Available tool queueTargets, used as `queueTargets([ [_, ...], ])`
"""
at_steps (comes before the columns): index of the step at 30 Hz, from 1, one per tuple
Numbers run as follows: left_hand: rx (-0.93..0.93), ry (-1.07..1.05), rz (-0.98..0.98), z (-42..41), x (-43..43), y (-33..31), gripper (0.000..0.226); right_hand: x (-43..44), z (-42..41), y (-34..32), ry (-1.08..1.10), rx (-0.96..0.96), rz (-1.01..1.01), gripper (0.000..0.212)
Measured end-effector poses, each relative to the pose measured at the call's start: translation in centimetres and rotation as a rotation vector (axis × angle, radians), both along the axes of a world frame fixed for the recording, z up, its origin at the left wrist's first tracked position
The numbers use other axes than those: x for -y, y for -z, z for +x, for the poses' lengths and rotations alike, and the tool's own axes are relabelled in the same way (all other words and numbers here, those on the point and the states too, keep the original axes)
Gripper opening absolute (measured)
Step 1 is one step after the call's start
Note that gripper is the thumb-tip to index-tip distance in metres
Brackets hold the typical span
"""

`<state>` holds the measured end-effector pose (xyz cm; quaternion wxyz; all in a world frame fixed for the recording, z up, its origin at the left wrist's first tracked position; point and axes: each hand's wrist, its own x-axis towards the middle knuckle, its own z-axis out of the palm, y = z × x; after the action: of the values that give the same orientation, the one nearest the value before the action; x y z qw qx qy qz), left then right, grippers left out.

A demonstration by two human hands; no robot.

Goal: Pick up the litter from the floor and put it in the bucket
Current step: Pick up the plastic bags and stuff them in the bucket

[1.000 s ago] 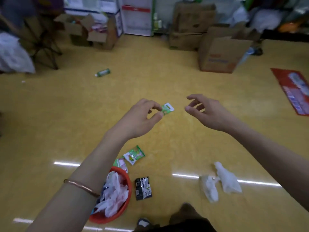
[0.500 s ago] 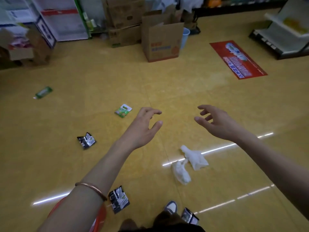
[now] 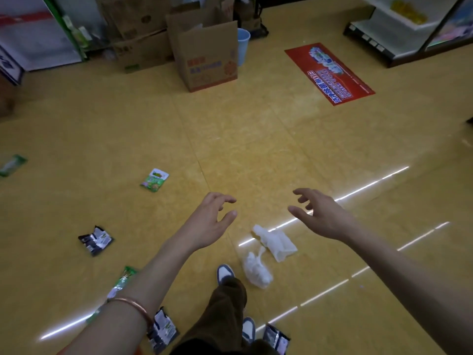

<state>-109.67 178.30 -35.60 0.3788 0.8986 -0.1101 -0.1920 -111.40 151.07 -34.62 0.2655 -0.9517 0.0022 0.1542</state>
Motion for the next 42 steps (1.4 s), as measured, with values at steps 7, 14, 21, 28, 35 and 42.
queueTargets([
  [7,-0.035,-0.036,-0.038,8.3,2.8,1.5,0.031,2.4,8.0,0.6,-0.034,-0.025,-0.046,0.056],
  [14,0.01,-0.106,-0.067,15.0,3.9,0.2,0.026,2.9,15.9,-0.6,-0.132,-0.004,-0.058,0.055],
  [21,-0.019,-0.369,-0.022,15.4,4.3,2.2,0.028,3.8,23.2,0.8,-0.391,-0.036,-0.091,0.055],
  [28,-0.012,-0.752,0.019,13.4,11.9,4.2,0.039,6.5,29.4,4.7,-0.678,-0.025,0.035,0.054],
  [35,0.015,-1.023,0.079,8.8,16.1,4.0,0.034,3.9,29.6,6.3,-0.933,-0.105,0.129,0.053],
  [42,0.032,-1.145,0.145,3.4,15.7,6.4,0.032,1.4,26.7,8.5,-1.064,-0.145,0.106,0.051],
])
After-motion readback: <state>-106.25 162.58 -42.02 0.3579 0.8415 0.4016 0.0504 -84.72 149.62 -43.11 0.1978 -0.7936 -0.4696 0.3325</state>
